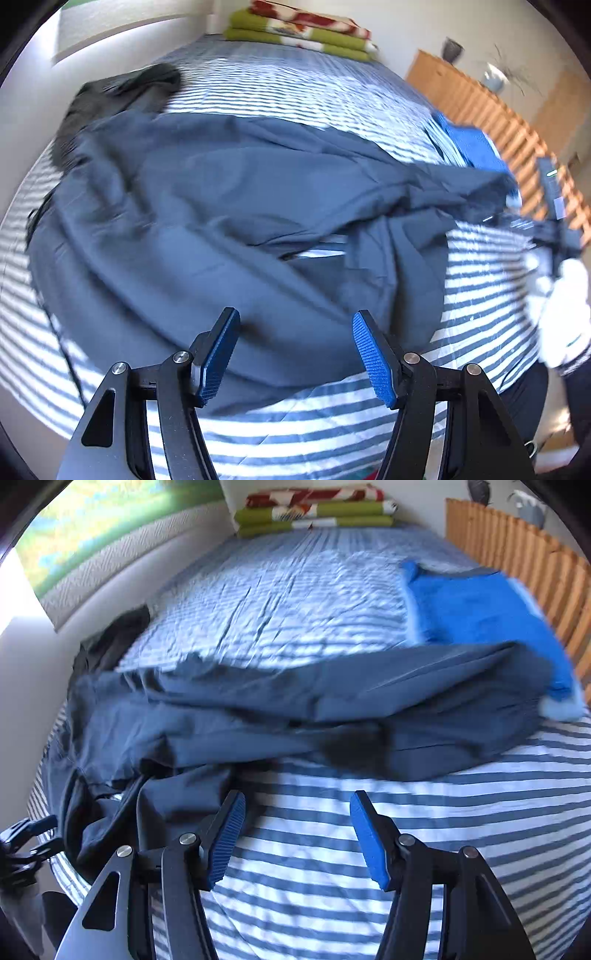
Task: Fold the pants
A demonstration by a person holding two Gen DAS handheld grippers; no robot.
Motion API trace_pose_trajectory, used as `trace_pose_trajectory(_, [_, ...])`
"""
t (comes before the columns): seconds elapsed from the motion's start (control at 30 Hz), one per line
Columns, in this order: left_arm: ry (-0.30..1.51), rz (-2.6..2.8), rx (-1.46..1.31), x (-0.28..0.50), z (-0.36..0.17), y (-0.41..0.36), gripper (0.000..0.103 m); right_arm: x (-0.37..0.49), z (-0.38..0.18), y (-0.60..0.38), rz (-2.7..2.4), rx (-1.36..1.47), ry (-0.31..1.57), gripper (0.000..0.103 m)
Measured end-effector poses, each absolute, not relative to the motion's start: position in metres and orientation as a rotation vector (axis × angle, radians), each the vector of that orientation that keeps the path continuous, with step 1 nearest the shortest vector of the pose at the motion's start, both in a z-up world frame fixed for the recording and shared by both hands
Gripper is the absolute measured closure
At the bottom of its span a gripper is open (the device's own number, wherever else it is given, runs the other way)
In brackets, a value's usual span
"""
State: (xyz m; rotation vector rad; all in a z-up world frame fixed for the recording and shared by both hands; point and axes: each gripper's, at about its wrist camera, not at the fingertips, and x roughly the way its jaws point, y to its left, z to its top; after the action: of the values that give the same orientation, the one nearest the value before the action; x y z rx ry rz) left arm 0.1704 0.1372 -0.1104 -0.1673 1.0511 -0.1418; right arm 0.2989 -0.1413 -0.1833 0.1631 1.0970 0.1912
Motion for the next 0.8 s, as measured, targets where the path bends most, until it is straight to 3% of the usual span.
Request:
trace_pose_trajectory(0.17, [1.027,-0.022,-0.236,0.15,-0.105,0.195,0.036,0.316,-0.216,-0.086,0.266,0.149,1.169,0.05])
trace_pose_trajectory(0.2, [1.022,0.005,-0.256,0.147,-0.105,0.207,0.036,0.314,-0.217,-0.083,0.283,0.153,1.174,0.074])
trace_pose_trajectory(0.23, [1.019,0.022,-0.272,0.146,-0.105,0.216,0.036,0.309,-0.218,-0.078,0.289,0.14,1.191,0.09])
trace_pose_trajectory(0.27, [1.016,0.044,-0.293,0.144,-0.105,0.228,0.036,0.306,-0.217,-0.078,0.284,0.135,1.201,0.099])
trace_pose_trajectory(0.47, [0.984,0.089,-0.348,0.144,-0.107,0.261,0.036,0.229,-0.159,-0.14,0.229,0.307,1.054,0.099])
trace_pose_trajectory(0.63, [0.963,0.028,-0.347,0.153,-0.105,0.239,0.036,0.128,-0.113,-0.187,0.223,0.338,0.949,0.096])
trace_pose_trajectory(0.7, [0.957,-0.006,-0.334,0.157,-0.101,0.223,0.036,0.108,-0.122,-0.189,0.214,0.266,1.046,0.073])
trace_pose_trajectory(0.8, [0.957,-0.043,-0.32,0.162,-0.098,0.204,0.036,0.09,-0.133,-0.202,0.119,0.206,1.075,0.068])
